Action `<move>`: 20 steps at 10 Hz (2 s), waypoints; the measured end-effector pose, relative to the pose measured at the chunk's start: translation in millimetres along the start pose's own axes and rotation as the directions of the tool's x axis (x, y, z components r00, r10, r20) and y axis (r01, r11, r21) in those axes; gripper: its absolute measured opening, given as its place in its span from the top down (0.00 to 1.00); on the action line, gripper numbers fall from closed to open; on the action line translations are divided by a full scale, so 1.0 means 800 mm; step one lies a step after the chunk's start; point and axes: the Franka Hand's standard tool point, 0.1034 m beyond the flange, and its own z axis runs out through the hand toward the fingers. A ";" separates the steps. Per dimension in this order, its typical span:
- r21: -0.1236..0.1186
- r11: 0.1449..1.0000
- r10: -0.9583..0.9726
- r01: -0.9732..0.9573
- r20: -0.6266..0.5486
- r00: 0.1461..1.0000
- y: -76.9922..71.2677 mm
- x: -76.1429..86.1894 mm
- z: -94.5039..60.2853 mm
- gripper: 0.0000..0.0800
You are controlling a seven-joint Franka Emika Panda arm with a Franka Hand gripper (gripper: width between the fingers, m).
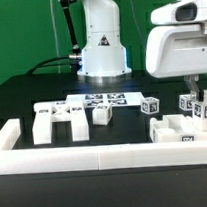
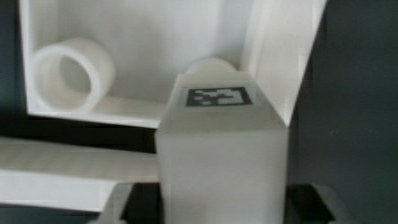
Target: Assemble chair
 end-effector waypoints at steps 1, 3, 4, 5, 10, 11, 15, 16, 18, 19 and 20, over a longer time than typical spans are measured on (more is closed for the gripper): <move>-0.001 0.995 0.100 -0.100 0.001 0.995 0.001 0.000 0.000 0.64; -0.014 0.921 0.390 -0.390 -0.006 0.921 0.004 0.000 0.001 0.64; -0.014 0.904 0.427 -0.427 -0.010 0.904 0.004 0.001 0.001 0.64; -0.013 0.853 0.522 -0.522 -0.012 0.853 0.006 0.001 0.001 0.64; -0.007 0.755 0.655 -0.655 0.007 0.755 0.007 0.001 0.001 0.53; -0.008 0.785 0.620 -0.620 0.008 0.785 0.006 0.000 0.000 0.53; -0.006 0.942 0.336 -0.336 0.010 0.942 0.006 0.001 -0.001 0.19; -0.006 0.964 0.264 -0.264 0.010 0.964 0.006 0.001 -0.001 0.19; -0.006 0.993 0.115 -0.115 0.011 0.993 0.006 0.001 0.000 0.19; -0.005 1.000 0.019 -0.019 0.011 1.000 0.002 -0.001 0.000 0.19; -0.003 0.999 -0.054 0.054 0.012 0.998 -0.002 -0.002 0.000 0.19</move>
Offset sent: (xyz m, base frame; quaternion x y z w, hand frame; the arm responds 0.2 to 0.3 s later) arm -0.0038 -0.0026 -0.0075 -0.0046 0.0055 0.1962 0.9805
